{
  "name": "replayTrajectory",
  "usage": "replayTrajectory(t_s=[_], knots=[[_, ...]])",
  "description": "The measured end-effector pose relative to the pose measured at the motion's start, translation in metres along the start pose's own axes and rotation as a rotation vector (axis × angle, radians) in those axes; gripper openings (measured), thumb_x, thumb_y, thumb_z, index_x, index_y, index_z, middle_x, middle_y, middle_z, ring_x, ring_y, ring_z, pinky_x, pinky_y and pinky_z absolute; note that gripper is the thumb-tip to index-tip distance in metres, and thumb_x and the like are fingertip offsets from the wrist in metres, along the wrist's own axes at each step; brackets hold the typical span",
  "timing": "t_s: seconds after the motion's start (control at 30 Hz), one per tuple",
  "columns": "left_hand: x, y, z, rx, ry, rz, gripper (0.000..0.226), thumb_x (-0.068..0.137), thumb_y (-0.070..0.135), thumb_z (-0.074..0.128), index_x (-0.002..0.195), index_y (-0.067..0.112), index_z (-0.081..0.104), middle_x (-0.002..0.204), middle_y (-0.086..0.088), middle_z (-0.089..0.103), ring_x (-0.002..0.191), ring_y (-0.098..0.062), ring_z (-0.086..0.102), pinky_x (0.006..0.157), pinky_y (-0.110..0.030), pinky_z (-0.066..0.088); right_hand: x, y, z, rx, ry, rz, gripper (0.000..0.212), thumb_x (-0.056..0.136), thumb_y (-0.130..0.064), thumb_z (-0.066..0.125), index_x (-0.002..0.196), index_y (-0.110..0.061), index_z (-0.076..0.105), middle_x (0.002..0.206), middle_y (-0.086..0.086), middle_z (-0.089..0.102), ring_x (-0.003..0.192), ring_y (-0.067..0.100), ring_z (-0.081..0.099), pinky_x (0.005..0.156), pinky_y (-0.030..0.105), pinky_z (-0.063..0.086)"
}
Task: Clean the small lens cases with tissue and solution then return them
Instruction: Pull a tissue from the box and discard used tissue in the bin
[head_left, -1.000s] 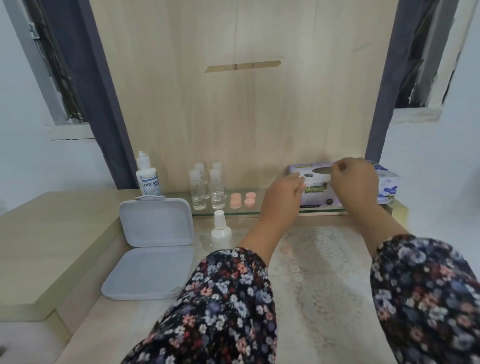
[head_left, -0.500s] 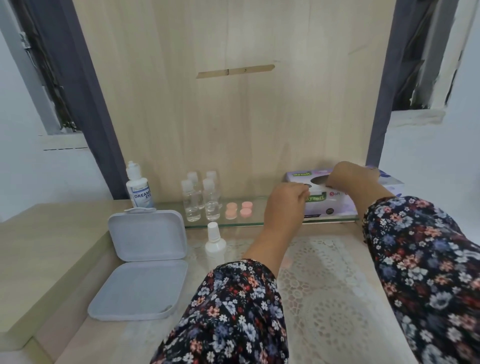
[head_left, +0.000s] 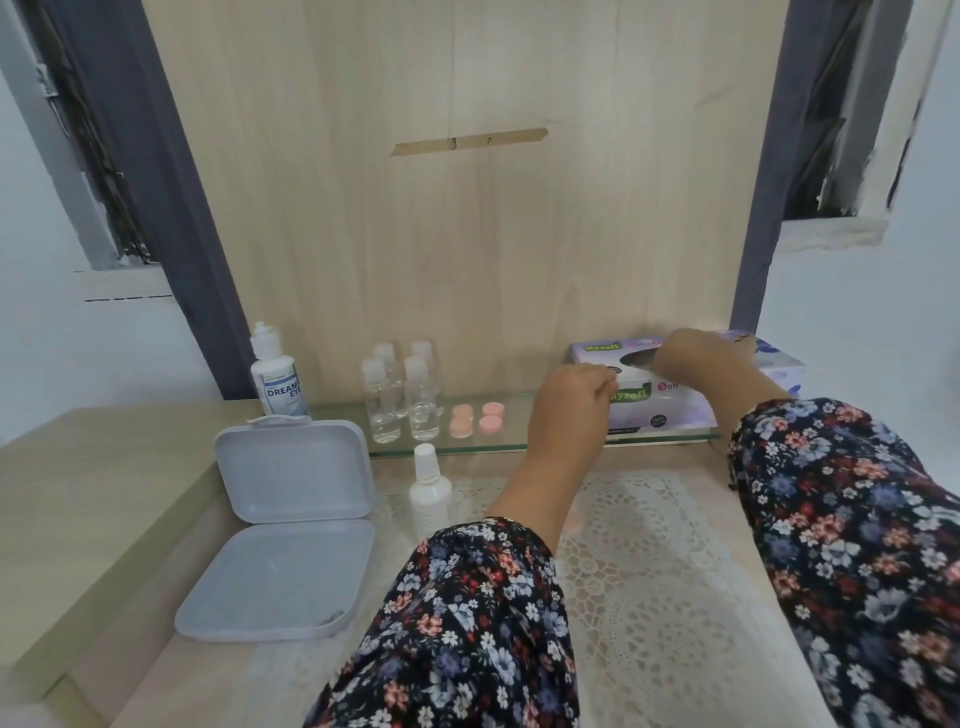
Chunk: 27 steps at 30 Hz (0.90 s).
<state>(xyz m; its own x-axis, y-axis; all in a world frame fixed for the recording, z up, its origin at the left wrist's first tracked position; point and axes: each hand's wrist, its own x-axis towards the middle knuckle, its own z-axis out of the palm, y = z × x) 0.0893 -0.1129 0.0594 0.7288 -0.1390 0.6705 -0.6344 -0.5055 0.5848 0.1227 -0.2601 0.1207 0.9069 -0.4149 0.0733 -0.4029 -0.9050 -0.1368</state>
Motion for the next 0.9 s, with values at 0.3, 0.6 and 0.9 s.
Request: replayTrajectory(t_s=[0.3, 0.6, 0.9], knots=[[0.001, 0.004, -0.004, 0.053, -0.065, -0.023, 0.028, 0.095, 0.007, 0.05, 0.116, 0.006, 0.068, 0.112, -0.012, 0.068, 0.107, -0.027, 0.055, 0.088, -0.038, 0.045, -0.009, 0.018, 0.004, 0.726, 0.316, -0.089, 0.025, 0.099, -0.016, 0.031, 0.11, -0.007, 0.051, 0.087, 0.007, 0.053, 0.081, 0.029, 0.05, 0.085, 0.042, 0.044], [-0.013, 0.021, -0.033, -0.028, -0.295, -0.074, 0.035, 0.102, 0.018, 0.041, 0.134, 0.005, 0.048, 0.137, -0.009, 0.047, 0.123, -0.014, 0.045, 0.099, -0.028, 0.035, -0.062, 0.012, -0.012, 1.169, 0.532, -0.294, 0.018, 0.101, -0.021, 0.037, 0.11, -0.013, 0.05, 0.09, -0.002, 0.052, 0.076, 0.017, 0.046, 0.057, 0.024, 0.036], [-0.088, 0.004, -0.074, -0.693, -0.145, -0.443, 0.037, 0.09, 0.015, 0.065, 0.125, 0.015, 0.055, 0.108, 0.007, 0.064, 0.095, 0.002, 0.061, 0.081, -0.013, 0.048, -0.148, -0.013, 0.068, 1.453, 0.171, -0.293, 0.009, 0.098, -0.012, 0.05, 0.091, -0.014, 0.055, 0.078, -0.001, 0.059, 0.065, 0.009, 0.053, 0.052, 0.015, 0.04]])
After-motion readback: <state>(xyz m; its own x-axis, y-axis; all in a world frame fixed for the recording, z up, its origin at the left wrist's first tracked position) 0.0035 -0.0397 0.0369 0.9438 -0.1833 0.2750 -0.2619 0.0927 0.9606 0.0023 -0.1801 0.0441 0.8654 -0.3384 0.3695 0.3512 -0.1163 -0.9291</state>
